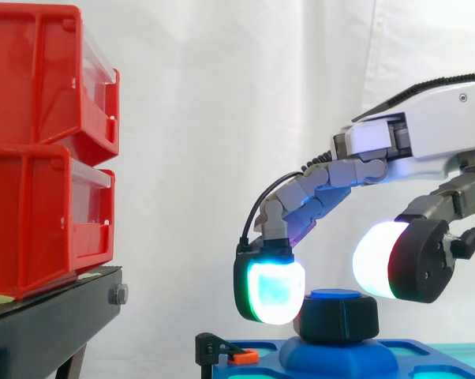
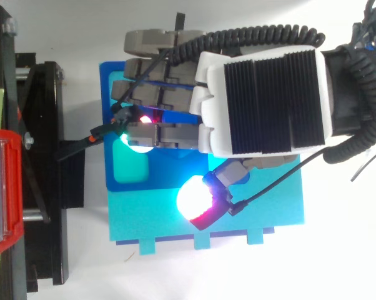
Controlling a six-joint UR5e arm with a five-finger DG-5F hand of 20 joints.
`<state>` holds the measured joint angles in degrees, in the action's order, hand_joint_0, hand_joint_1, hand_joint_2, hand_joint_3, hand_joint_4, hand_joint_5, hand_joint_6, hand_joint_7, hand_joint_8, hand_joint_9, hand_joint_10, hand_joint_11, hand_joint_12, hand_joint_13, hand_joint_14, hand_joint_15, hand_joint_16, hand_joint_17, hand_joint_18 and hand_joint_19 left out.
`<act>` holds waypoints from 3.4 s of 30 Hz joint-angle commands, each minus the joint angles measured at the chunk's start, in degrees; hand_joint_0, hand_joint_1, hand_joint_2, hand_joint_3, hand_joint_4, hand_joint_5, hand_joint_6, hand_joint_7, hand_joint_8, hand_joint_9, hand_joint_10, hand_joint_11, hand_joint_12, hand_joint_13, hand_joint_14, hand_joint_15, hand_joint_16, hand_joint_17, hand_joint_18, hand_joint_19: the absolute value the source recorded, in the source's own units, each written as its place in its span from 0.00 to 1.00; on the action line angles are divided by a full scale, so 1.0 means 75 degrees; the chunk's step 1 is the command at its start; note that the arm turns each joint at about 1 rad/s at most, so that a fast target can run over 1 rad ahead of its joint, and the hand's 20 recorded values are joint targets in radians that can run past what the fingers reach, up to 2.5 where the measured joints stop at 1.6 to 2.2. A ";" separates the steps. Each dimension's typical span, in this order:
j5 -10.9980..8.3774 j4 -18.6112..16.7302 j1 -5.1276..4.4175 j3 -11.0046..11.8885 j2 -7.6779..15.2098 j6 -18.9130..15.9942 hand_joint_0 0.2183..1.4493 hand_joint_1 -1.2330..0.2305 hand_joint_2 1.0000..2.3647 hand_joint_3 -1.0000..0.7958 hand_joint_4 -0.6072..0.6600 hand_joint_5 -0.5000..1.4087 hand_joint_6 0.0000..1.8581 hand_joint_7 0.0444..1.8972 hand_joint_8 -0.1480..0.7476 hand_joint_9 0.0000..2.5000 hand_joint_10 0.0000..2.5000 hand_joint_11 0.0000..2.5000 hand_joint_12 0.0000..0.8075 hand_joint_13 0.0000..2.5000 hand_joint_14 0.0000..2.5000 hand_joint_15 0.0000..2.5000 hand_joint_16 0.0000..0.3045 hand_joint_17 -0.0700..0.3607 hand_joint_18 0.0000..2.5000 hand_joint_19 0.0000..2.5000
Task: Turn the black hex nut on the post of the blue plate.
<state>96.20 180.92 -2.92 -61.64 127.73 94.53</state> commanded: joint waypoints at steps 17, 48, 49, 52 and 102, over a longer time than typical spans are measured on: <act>0.0216 0.0054 0.0167 0.0003 -0.0004 0.0017 0.23 0.65 0.00 0.28 0.63 0.17 0.27 0.58 0.48 0.18 0.00 0.02 0.44 0.18 0.00 0.04 0.18 0.45 0.15 0.10; 0.0685 0.0147 0.0565 0.0039 -0.0004 0.0205 0.23 0.64 0.00 0.28 0.64 0.17 0.27 0.58 0.48 0.18 0.00 0.03 0.44 0.18 0.00 0.04 0.18 0.44 0.15 0.10; 0.0696 0.0147 0.0589 0.0050 -0.0004 0.0205 0.23 0.64 0.00 0.28 0.63 0.17 0.27 0.58 0.48 0.18 0.00 0.03 0.44 0.18 0.00 0.04 0.18 0.44 0.15 0.10; 0.0778 0.0171 0.0635 0.0050 -0.0004 0.0205 0.23 0.64 0.00 0.28 0.64 0.17 0.27 0.58 0.48 0.18 0.00 0.03 0.44 0.18 0.00 0.04 0.18 0.44 0.15 0.10; 0.0005 -0.0778 0.0061 -0.0090 -0.0004 -0.0088 0.23 0.67 0.00 0.28 0.66 0.17 0.27 0.53 0.48 0.18 0.00 0.02 0.45 0.17 0.00 0.03 0.18 0.44 0.13 0.10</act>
<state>96.30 175.00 -2.41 -62.34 127.72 93.87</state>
